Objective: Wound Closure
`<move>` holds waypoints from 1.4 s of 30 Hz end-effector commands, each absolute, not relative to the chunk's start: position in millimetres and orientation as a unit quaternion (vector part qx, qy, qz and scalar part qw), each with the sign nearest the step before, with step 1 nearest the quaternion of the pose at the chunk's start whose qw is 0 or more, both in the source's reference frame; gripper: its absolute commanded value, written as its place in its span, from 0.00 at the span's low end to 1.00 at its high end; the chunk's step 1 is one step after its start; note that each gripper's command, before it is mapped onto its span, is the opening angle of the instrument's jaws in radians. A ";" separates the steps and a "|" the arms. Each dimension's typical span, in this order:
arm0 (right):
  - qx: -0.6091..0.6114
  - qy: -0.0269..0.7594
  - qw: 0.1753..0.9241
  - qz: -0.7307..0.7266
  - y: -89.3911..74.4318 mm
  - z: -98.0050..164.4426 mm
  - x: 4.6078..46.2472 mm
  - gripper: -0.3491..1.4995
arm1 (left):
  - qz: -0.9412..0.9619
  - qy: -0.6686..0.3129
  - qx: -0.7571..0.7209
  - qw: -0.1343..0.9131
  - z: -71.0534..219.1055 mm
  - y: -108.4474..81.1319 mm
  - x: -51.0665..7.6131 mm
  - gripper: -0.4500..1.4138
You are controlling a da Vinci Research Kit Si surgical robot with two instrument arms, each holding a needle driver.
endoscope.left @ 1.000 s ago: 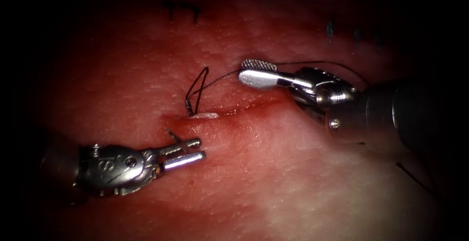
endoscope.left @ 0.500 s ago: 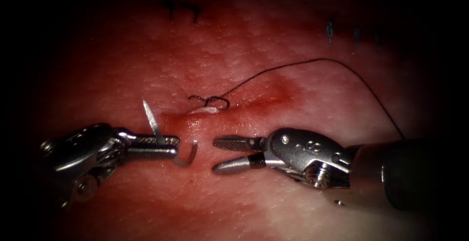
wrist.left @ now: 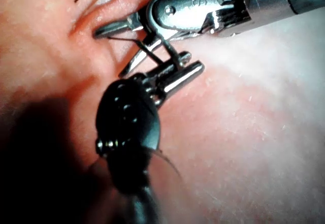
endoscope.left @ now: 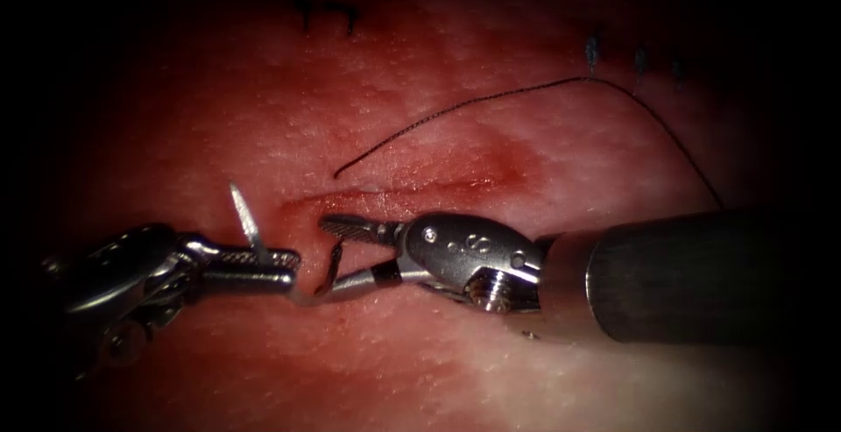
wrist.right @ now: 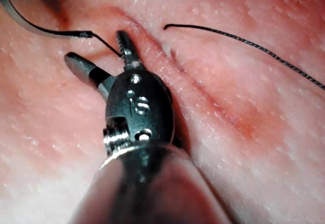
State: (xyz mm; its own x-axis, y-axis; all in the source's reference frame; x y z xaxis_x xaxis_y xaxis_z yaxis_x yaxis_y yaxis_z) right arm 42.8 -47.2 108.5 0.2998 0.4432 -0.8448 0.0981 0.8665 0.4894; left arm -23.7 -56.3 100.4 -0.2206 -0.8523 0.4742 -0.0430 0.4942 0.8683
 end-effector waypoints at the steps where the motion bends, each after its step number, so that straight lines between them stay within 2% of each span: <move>1: 0.237 0.577 0.773 0.114 -48.1 110.1 43.4 0.89 | -0.380 -0.682 0.327 0.532 100.1 -57.3 -24.0 0.00; 5: 0.250 0.560 0.781 0.117 -48.7 111.7 42.2 0.87 | -0.356 -0.695 0.301 0.547 97.0 -56.2 -23.4 0.00; 10: 0.254 0.559 0.780 0.120 -48.6 111.3 41.7 0.78 | -0.319 -0.711 0.252 0.573 94.5 -55.1 -22.8 0.00; 11: 0.254 0.559 0.779 0.124 -48.5 111.1 41.7 0.69 | -0.319 -0.710 0.250 0.576 94.3 -55.1 -22.8 0.00; 12: 0.257 0.560 0.777 0.131 -48.4 110.9 41.6 0.51 | -0.316 -0.710 0.247 0.579 94.0 -55.2 -22.8 0.00; 13: 0.256 0.556 0.778 0.144 -48.2 110.6 41.6 0.09 | -0.313 -0.709 0.246 0.582 93.6 -55.5 -22.8 0.00; 14: 0.255 0.553 0.777 0.161 -47.9 110.5 41.5 0.00 | -0.313 -0.709 0.246 0.582 93.5 -55.6 -22.8 0.00; 18: 0.311 0.490 0.735 0.350 -46.8 109.3 40.2 0.00 | -0.298 -0.714 0.234 0.589 91.5 -56.0 -21.9 0.00; 21: 0.328 0.478 0.716 0.390 -46.4 106.9 38.1 0.00 | -0.288 -0.714 0.197 0.608 90.5 -55.5 -20.2 0.00; 27: 0.353 0.476 0.701 0.396 -47.9 100.1 36.1 0.00 | -0.259 -0.711 0.129 0.641 90.7 -55.8 -18.6 0.00; 34: 0.392 0.494 0.677 0.380 -51.8 92.1 38.0 0.00 | -0.230 -0.702 0.075 0.670 90.9 -56.7 -17.9 0.00; 38: 0.348 0.529 0.703 0.322 -51.7 90.7 38.8 0.00 | -0.233 -0.698 0.070 0.673 90.6 -56.6 -16.8 0.00; 40: 0.311 0.548 0.722 0.285 -51.1 91.1 39.1 0.49 | -0.235 -0.693 0.062 0.678 90.4 -56.6 -15.9 0.00; 41: 0.287 0.559 0.733 0.261 -50.7 91.6 39.2 0.68 | -0.238 -0.693 0.060 0.678 90.3 -56.5 -15.5 0.00; 42: 0.269 0.566 0.740 0.243 -50.4 92.2 39.3 0.79 | -0.239 -0.692 0.056 0.679 90.2 -56.5 -15.0 0.00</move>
